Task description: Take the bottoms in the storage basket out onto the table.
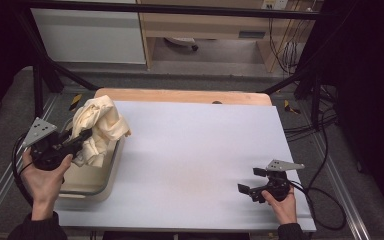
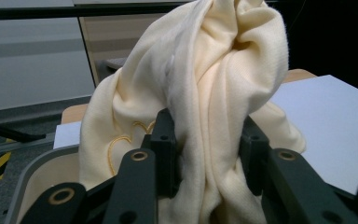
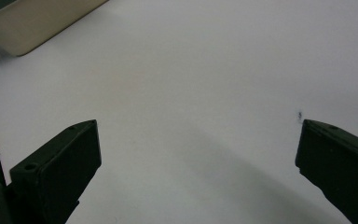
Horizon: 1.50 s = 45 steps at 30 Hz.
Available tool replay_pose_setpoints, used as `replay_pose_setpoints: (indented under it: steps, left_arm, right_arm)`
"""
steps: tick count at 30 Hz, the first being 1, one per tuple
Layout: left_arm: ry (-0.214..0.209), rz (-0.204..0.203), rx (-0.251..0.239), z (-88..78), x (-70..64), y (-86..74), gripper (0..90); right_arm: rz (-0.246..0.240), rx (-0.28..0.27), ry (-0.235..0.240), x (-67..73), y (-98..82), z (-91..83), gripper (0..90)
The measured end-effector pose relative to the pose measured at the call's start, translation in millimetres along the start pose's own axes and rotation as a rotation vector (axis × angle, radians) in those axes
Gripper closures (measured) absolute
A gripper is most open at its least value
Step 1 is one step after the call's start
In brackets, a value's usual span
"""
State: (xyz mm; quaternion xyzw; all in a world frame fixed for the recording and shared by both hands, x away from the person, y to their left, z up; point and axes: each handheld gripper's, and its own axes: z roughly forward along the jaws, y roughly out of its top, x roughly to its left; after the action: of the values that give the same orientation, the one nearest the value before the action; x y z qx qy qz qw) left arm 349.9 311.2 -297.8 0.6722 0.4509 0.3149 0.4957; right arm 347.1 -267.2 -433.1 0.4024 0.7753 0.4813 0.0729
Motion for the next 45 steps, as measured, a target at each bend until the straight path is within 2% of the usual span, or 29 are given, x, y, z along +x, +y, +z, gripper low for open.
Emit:
replay_pose_setpoints:
  steps: [15,45]
  left_arm:
    - [-0.040,0.033,0.008,8.7,-18.5,3.9,65.9]
    - [-0.106,0.045,-0.005,27.4,-47.5,12.8,65.9]
  right_arm:
    - [-0.001,0.000,-0.001,0.0,0.0,-0.1,0.5]
    - [0.000,-0.003,-0.002,-0.1,0.2,-0.8,0.5]
